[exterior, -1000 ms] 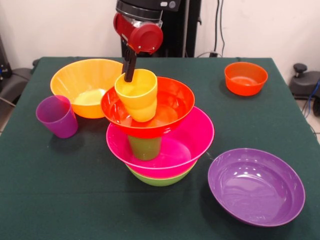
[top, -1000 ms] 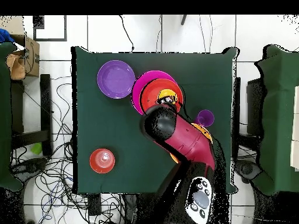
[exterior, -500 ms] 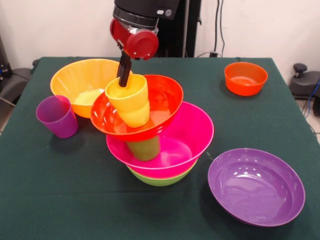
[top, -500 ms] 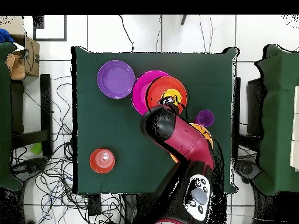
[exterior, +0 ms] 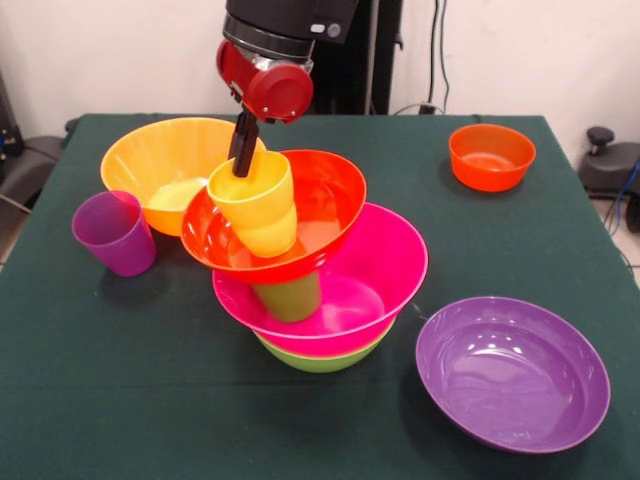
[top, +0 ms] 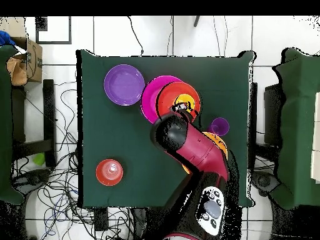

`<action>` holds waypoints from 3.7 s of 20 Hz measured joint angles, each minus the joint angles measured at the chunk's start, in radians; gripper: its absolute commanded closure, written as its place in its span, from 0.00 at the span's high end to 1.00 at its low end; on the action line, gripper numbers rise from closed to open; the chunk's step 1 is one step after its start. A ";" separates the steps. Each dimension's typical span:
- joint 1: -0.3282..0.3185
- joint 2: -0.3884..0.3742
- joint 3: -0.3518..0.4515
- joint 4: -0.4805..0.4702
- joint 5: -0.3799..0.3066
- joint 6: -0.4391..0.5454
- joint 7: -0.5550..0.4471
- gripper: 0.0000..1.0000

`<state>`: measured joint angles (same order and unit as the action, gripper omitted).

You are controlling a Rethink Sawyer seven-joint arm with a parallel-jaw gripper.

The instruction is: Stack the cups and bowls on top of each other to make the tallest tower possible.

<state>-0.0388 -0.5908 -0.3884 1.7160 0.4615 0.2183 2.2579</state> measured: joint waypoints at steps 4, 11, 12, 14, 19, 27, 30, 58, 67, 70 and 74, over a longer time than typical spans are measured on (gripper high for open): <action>0.016 0.000 -0.005 0.001 0.025 0.000 0.000 0.00; 0.048 0.000 -0.010 0.005 0.055 0.000 0.000 0.00; 0.053 0.001 -0.010 0.008 0.063 0.000 0.000 0.00; 0.057 0.000 -0.010 0.010 0.068 0.000 0.000 0.00; 0.060 0.000 -0.012 0.015 0.074 0.000 0.000 0.00; 0.042 0.000 -0.012 0.024 0.074 0.000 0.000 0.00; 0.037 0.000 -0.013 0.031 0.074 -0.001 0.000 0.00; 0.066 -0.005 -0.023 0.049 0.097 0.000 0.000 0.00; 0.066 -0.004 -0.024 0.049 0.106 0.000 0.000 0.00; 0.067 -0.004 -0.025 0.049 0.106 0.000 0.000 0.00; 0.072 -0.002 -0.025 0.049 0.106 0.000 0.000 1.00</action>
<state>0.0328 -0.5927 -0.4138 1.7651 0.5671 0.2181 2.2579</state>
